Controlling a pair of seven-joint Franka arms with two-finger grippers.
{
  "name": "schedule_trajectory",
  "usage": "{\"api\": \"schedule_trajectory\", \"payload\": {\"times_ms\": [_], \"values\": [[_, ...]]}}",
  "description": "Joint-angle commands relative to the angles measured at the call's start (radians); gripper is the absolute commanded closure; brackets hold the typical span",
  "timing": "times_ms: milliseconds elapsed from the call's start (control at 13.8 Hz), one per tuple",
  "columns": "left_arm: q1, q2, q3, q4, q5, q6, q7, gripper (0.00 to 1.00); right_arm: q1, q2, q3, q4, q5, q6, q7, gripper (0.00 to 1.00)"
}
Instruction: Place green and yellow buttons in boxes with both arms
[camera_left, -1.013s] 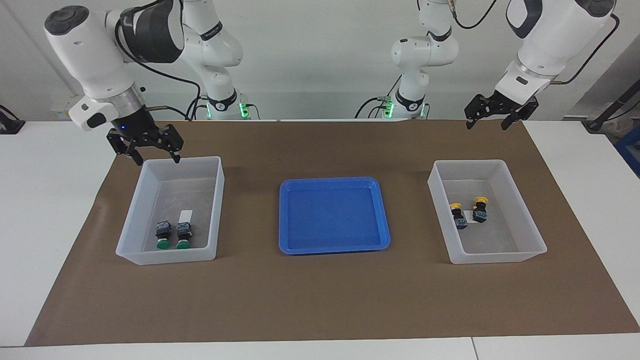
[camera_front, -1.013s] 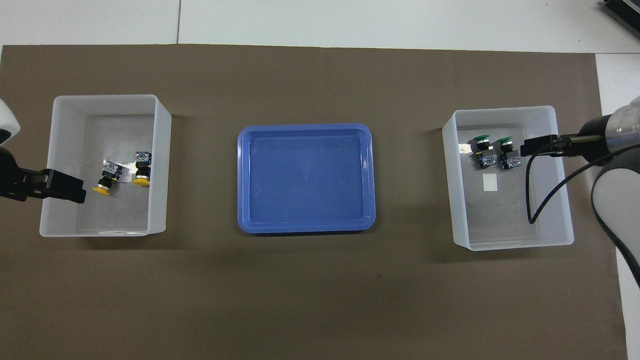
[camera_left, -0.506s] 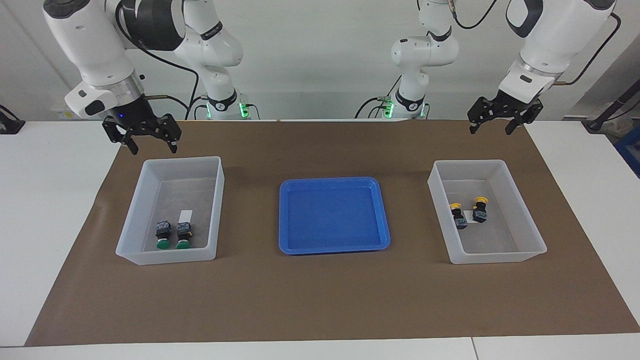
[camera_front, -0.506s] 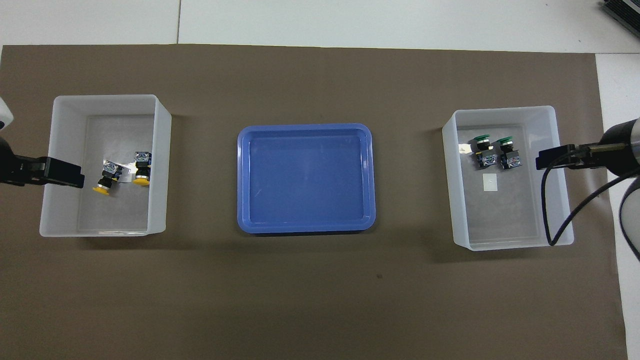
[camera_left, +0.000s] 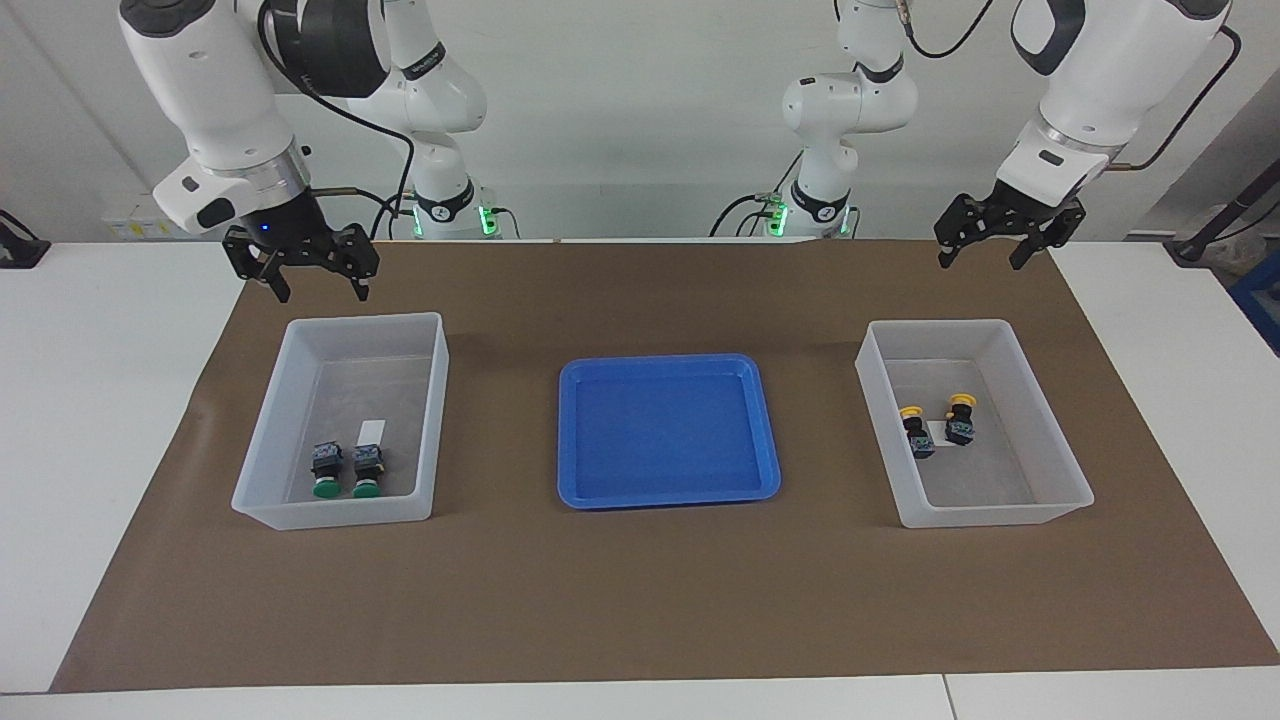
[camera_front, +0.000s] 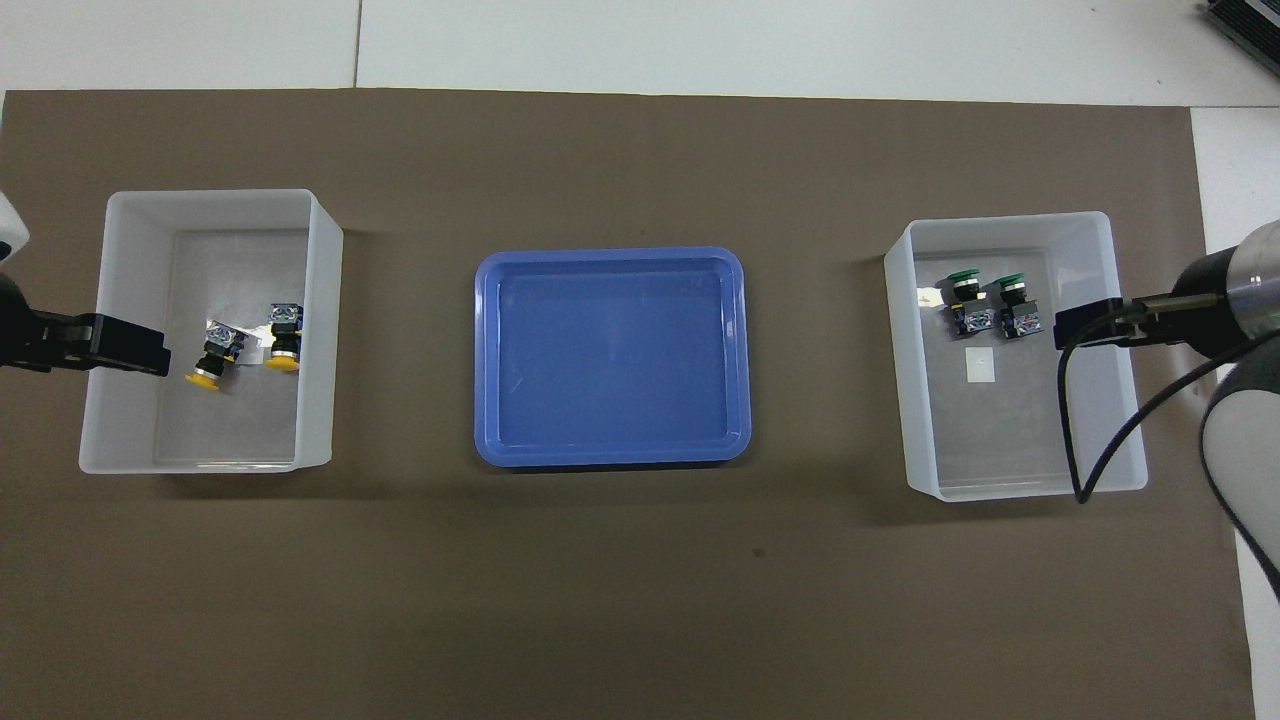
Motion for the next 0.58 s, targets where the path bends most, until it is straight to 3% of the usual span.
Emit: {"api": "schedule_trajectory", "payload": {"times_ms": [0,145,506], "values": [[-0.013,-0.026,0.005,-0.031,0.012,0.014,-0.007,0.00,0.072,-0.005,-0.078,0.018,-0.017,-0.029,0.017,0.00],[-0.013,-0.026,0.005,-0.032,0.012,0.019,-0.005,0.00,0.108,-0.005,-0.128,0.030,-0.016,-0.032,0.017,0.00],[-0.012,-0.027,0.005,-0.035,0.010,0.011,-0.010,0.00,0.151,-0.001,-0.152,0.032,-0.017,-0.044,0.077,0.00]]}}
